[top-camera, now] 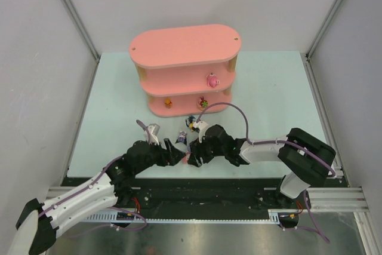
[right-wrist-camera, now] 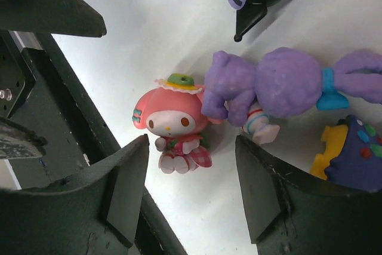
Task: Place and organize the plastic toys onto the shelf
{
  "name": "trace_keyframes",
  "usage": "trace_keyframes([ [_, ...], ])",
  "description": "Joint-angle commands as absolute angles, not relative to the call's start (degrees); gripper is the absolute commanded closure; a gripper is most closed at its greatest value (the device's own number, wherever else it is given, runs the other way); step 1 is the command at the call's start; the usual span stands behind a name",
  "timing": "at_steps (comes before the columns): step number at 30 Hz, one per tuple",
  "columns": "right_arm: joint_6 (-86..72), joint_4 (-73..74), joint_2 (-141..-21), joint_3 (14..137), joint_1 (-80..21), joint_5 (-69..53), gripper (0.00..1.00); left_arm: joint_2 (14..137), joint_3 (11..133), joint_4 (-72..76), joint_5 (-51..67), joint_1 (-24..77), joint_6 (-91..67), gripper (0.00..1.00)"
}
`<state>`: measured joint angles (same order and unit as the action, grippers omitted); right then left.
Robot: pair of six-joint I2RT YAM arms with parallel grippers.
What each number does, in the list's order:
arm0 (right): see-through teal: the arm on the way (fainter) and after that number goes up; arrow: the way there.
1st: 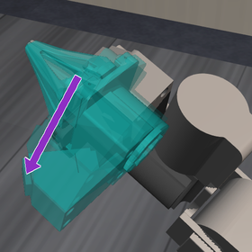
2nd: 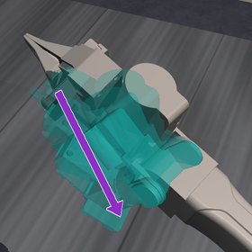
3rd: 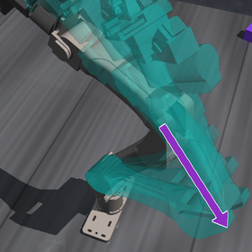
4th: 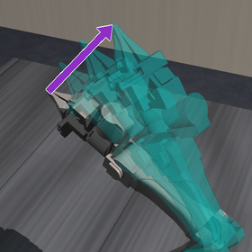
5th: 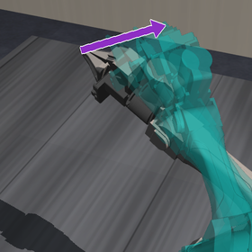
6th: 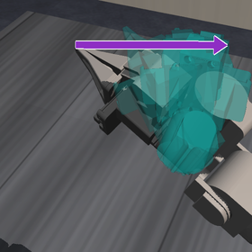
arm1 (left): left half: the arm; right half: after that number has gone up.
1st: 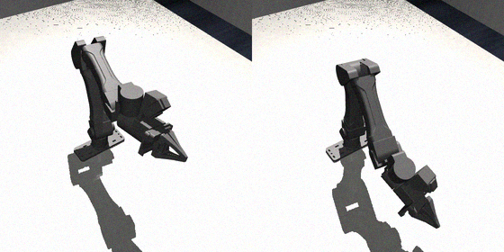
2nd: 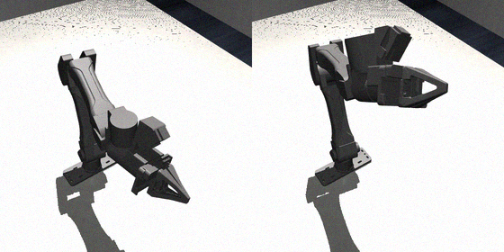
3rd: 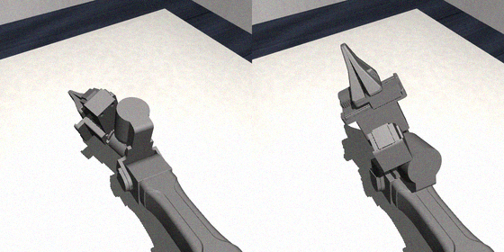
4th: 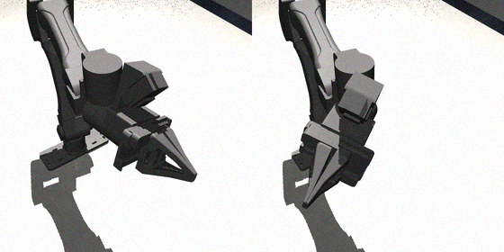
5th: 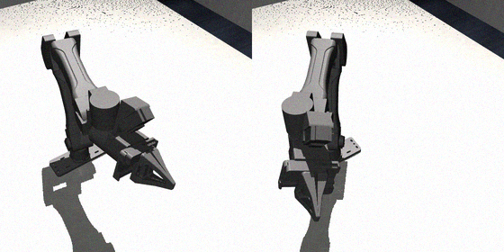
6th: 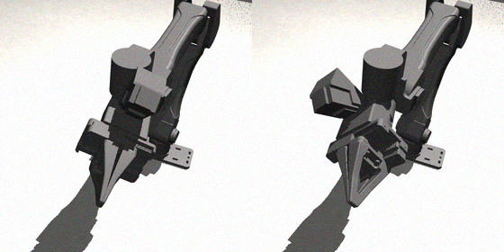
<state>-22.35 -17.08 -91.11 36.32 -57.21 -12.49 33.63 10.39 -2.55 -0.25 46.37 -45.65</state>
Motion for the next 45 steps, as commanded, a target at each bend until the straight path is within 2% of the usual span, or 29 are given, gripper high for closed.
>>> trace_keyframes([
  [1,-21.45,-20.3,-92.55,35.86,-56.87,-15.03,0.36,32.52,11.25,-3.16,-1.3,46.58,-46.58,0.16],
  [4,-21.45,-20.3,-93.16,35.86,-56.87,-15.21,0.44,32.26,11.16,-3.34,-1.41,46.58,-46.58,0.16],
  [8,-21.44,-20.48,-93.51,35.86,-56.87,-15.73,0.6,32.61,11.16,-3.16,-1.41,46.58,-46.67,0.15],
  [13,-21.18,-19.95,-93.43,35.77,-56.78,-15.91,0.72,32.7,11.16,-2.81,-1.32,46.58,-46.67,0.15],
  [14,-21.18,-19.78,-93.43,35.86,-56.78,-15.91,0.8,32.78,11.08,-2.73,-1.23,46.67,-46.76,0.15],
  [18,-21.18,-18.38,-92.03,35.86,-56.95,-14.95,1.0,33.05,10.72,-1.59,-1.14,46.67,-47.63,0.15],
  [28,-16.44,-13.63,-80.95,35.86,-65.21,3.67,1.0,38.14,13.45,4.48,2.11,46.67,-54.66,0.16],
  [35,-16.26,-13.71,-73.49,34.28,-67.59,8.52,1.0,38.06,13.45,9.04,3.16,46.58,-59.32,0.18],
  [45,-16.0,-14.33,-71.63,34.28,-69.43,10.72,1.0,39.46,13.18,13.79,5.36,46.67,-62.4,0.21],
])
